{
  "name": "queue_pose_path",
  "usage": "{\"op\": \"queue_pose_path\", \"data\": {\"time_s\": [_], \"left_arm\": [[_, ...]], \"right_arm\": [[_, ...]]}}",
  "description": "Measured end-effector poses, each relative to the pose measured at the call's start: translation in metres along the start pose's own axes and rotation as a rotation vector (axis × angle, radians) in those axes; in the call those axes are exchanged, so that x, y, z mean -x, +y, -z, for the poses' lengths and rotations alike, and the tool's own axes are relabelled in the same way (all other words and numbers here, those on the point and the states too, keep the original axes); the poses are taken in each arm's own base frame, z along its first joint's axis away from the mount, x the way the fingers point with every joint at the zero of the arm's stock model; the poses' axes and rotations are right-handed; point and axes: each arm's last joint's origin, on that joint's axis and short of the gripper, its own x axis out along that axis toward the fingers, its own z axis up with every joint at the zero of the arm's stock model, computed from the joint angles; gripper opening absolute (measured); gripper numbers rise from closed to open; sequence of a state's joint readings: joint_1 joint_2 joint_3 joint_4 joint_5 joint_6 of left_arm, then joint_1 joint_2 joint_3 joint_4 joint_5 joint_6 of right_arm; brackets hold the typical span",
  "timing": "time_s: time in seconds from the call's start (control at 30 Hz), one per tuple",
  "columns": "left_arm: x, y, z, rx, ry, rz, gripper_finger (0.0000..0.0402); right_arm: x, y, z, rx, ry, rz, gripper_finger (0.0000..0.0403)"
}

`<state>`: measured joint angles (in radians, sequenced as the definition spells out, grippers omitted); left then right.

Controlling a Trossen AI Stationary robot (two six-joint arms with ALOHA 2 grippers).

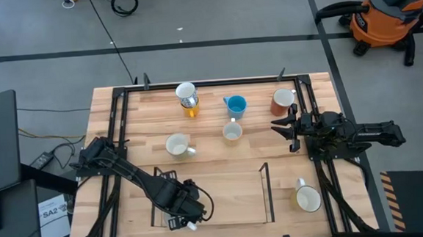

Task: Place coffee mugs
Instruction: Put the light blue mug on the shelf

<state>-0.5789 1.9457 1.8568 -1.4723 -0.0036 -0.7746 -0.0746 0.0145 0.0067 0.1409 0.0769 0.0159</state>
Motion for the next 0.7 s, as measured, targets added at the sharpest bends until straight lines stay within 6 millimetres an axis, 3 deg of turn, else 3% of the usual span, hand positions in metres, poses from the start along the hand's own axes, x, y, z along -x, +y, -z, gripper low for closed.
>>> {"op": "queue_pose_path", "data": {"time_s": [0.47,0.7], "left_arm": [[0.0003,0.0005,0.0006,0.007,0.005,-0.003,0.0038],[0.0013,0.0011,0.0015,0.007,0.014,0.002,0.0078]], "right_arm": [[0.0000,0.0000,0.0000,0.000,0.000,0.000,0.0105],[0.0000,0.0000,0.0000,0.000,0.000,0.000,0.0105]]}}
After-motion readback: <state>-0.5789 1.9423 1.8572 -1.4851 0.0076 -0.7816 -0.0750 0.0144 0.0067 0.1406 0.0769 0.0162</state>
